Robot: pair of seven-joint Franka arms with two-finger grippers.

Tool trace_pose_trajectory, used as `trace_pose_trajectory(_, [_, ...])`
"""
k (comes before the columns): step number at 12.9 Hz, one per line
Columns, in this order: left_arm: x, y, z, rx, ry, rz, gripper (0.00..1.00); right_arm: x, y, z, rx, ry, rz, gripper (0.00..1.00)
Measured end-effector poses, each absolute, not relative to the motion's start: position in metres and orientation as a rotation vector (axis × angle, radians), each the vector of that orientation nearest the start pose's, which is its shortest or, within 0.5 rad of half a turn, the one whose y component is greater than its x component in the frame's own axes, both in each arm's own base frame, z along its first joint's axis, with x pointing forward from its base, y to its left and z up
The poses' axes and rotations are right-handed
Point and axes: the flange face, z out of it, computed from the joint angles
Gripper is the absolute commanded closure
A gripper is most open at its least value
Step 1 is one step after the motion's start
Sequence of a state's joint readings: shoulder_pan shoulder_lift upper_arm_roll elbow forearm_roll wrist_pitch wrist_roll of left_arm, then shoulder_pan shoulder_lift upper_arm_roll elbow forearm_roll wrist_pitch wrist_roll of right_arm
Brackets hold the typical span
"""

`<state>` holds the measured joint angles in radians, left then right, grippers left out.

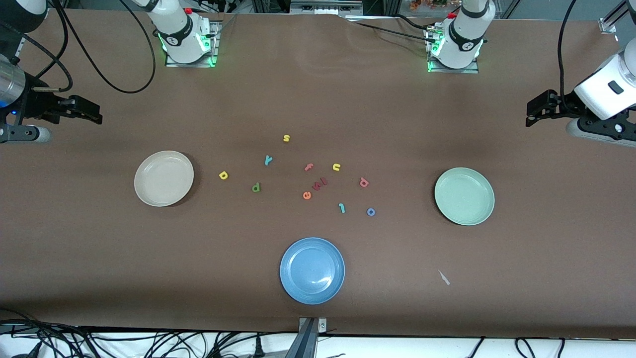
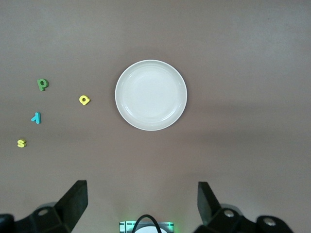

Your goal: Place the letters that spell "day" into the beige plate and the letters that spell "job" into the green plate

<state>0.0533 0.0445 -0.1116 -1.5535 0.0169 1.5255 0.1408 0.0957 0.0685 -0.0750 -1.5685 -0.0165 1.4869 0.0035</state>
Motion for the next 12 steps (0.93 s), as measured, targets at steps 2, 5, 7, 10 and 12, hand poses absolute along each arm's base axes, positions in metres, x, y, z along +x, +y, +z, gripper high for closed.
trace_pose_trajectory(2, [0.5620, -0.0269, 0.6039, -3.116, 0.304, 0.114, 0.00, 0.5634, 0.0111, 0.5807, -3.156, -0.026, 0.237, 0.00])
trace_pose_trajectory(5, [0.5622, -0.0230, 0.6038, -3.117, 0.293, 0.115, 0.00, 0.5634, 0.0111, 0.5807, -3.156, -0.026, 0.237, 0.00])
trace_pose_trajectory(7, [0.5622, -0.0228, 0.6038, -3.117, 0.292, 0.115, 0.00, 0.5634, 0.0111, 0.5807, -3.156, -0.026, 0.237, 0.00])
trace_pose_trajectory(10, [0.5622, -0.0228, 0.6038, -3.117, 0.292, 0.115, 0.00, 0.5635, 0.0111, 0.5803, -3.156, -0.026, 0.238, 0.00])
trace_pose_trajectory(12, [0.5622, -0.0228, 0.6038, -3.117, 0.292, 0.115, 0.00, 0.5636, 0.0111, 0.5797, -3.156, -0.026, 0.239, 0.00])
